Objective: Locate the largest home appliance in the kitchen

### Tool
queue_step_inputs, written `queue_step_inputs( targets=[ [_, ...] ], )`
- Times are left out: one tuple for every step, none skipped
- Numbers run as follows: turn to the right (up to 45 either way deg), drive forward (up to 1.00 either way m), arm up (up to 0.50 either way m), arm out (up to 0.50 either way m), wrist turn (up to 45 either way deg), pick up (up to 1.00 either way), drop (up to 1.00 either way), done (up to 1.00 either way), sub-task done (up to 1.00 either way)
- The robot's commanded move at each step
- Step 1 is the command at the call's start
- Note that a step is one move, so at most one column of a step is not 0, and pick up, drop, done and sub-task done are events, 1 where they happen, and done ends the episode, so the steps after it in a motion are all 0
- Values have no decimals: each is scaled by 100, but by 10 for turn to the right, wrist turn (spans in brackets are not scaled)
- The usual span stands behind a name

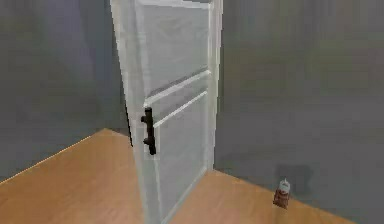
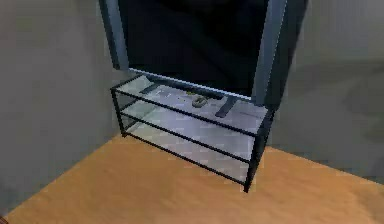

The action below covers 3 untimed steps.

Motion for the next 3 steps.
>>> queue_step_inputs(
  targets=[
    [-450,0,0,0,0,0,0,0,0],
    [-450,0,0,0,0,0,0,0,0],
    [-450,0,0,0,0,0,0,0,0]
  ],
)
